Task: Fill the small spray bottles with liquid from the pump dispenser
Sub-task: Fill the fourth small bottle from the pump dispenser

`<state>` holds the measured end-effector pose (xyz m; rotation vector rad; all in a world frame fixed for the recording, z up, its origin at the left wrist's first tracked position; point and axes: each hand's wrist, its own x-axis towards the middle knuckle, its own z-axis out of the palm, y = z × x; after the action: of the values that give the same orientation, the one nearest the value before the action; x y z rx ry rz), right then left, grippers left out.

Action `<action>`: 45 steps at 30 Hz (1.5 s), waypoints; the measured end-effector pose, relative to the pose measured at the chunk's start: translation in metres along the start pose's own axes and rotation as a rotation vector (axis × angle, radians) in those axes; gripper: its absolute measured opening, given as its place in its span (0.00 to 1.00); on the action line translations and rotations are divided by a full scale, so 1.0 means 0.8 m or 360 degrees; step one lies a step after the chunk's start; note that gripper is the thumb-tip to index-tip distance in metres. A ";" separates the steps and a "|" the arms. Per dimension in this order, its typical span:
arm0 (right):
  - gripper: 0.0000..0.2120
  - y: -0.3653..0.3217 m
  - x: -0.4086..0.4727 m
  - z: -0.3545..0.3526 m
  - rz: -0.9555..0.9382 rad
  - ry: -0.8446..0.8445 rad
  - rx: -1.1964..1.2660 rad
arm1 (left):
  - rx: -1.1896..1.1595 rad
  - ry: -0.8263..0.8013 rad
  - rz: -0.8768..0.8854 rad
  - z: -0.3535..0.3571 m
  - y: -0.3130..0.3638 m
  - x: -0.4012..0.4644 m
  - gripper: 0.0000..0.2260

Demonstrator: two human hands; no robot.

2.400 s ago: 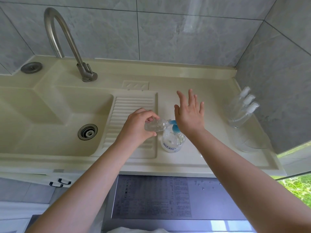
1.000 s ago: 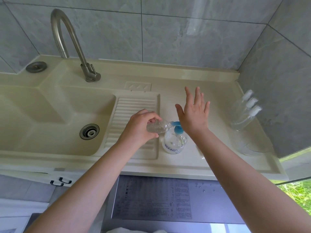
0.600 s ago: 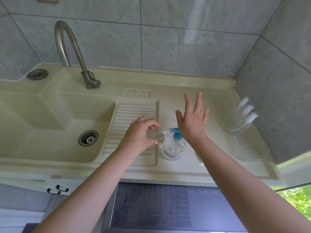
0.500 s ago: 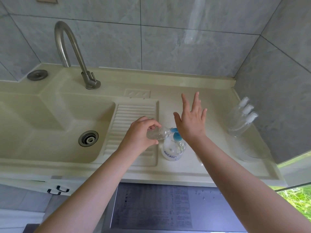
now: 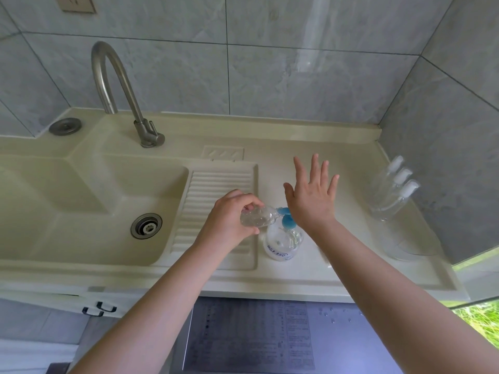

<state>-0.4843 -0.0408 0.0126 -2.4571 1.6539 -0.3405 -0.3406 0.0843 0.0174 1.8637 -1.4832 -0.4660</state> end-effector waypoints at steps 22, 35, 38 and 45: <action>0.29 0.003 -0.003 -0.001 0.0084 -0.0088 0.0171 | 0.0033 0.0001 0.0013 0.001 0.001 0.001 0.24; 0.29 0.004 -0.007 -0.005 0.0113 -0.0089 0.0179 | 0.0043 -0.0010 0.0017 0.001 0.002 0.001 0.23; 0.29 0.004 -0.009 -0.011 0.0120 -0.0100 0.0198 | 0.0041 -0.0007 0.0020 0.000 0.002 0.001 0.23; 0.26 0.004 -0.016 0.007 0.0132 -0.0236 0.0128 | 0.0057 -0.0008 0.0014 0.000 -0.001 0.001 0.24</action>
<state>-0.4907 -0.0299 0.0050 -2.2882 1.6420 -0.2040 -0.3400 0.0833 0.0170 1.8841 -1.5113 -0.4429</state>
